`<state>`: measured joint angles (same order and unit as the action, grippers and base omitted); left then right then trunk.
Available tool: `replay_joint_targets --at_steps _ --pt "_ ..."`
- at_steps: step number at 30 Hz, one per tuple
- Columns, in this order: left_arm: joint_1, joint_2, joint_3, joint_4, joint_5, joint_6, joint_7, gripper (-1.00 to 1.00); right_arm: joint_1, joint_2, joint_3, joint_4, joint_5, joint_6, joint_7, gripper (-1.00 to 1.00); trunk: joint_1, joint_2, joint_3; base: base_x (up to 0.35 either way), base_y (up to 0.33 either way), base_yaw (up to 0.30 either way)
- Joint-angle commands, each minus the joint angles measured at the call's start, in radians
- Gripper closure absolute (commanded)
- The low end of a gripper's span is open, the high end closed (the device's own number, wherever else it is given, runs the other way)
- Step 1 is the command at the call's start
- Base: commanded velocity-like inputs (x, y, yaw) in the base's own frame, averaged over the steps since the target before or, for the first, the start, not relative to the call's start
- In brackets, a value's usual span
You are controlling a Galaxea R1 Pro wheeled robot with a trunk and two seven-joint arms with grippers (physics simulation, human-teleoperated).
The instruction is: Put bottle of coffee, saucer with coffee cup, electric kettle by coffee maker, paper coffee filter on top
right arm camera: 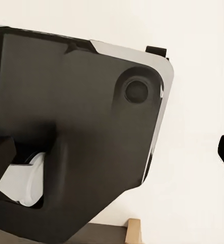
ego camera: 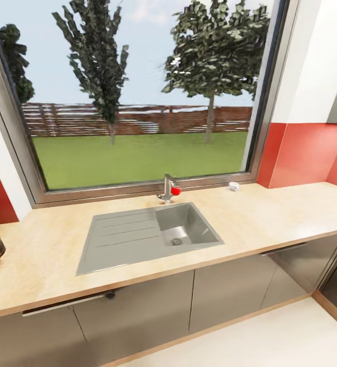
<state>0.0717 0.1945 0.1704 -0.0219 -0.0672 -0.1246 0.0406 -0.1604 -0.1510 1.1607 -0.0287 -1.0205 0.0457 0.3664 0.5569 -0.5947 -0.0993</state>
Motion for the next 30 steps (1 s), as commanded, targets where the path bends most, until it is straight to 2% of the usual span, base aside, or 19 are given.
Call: replay_joint_targets --at_steps 1,13,16,17,21,22,30 --pt "0.0 -0.001 0.007 -0.002 -0.007 -0.003 0.002 -1.0 0.0 0.0 0.007 -0.002 -0.01 0.004 0.002 -1.0 0.0 -0.001 -0.001 0.067 -0.274 0.0" --pt "0.0 -0.007 0.007 -0.003 -0.006 -0.05 0.002 -1.0 -0.001 0.003 0.005 -0.004 -0.013 0.0 0.002 -1.0 0.0 -0.001 -0.001 0.147 -0.248 0.0" --pt "0.0 -0.007 0.008 -0.003 -0.006 -0.05 0.002 -1.0 -0.001 0.035 0.006 -0.003 -0.013 -0.005 0.001 -1.0 0.0 -0.001 -0.001 0.214 -0.222 0.0" --pt "0.0 -0.007 0.009 -0.003 -0.006 -0.05 0.002 -1.0 -0.001 0.067 0.006 -0.005 -0.014 -0.012 0.001 -1.0 0.0 -0.001 -0.001 0.224 -0.217 0.0" --pt "0.0 -0.007 0.009 -0.003 -0.006 -0.05 0.002 -1.0 0.0 0.143 0.004 -0.009 -0.014 -0.036 0.0 -1.0 0.0 -0.001 -0.001 0.228 -0.215 0.0" --pt "0.0 -0.007 0.01 -0.003 -0.006 -0.05 0.002 -1.0 -0.001 0.151 0.004 -0.006 -0.013 -0.055 0.0 -1.0 0.0 -0.001 -0.001 0.23 -0.215 0.0" --pt "0.0 -0.009 0.009 -0.003 -0.008 -0.05 0.002 -1.0 -0.001 0.151 0.003 -0.006 -0.013 -0.064 0.0 -1.0 0.0 -0.001 -0.001 0.229 -0.214 0.0"
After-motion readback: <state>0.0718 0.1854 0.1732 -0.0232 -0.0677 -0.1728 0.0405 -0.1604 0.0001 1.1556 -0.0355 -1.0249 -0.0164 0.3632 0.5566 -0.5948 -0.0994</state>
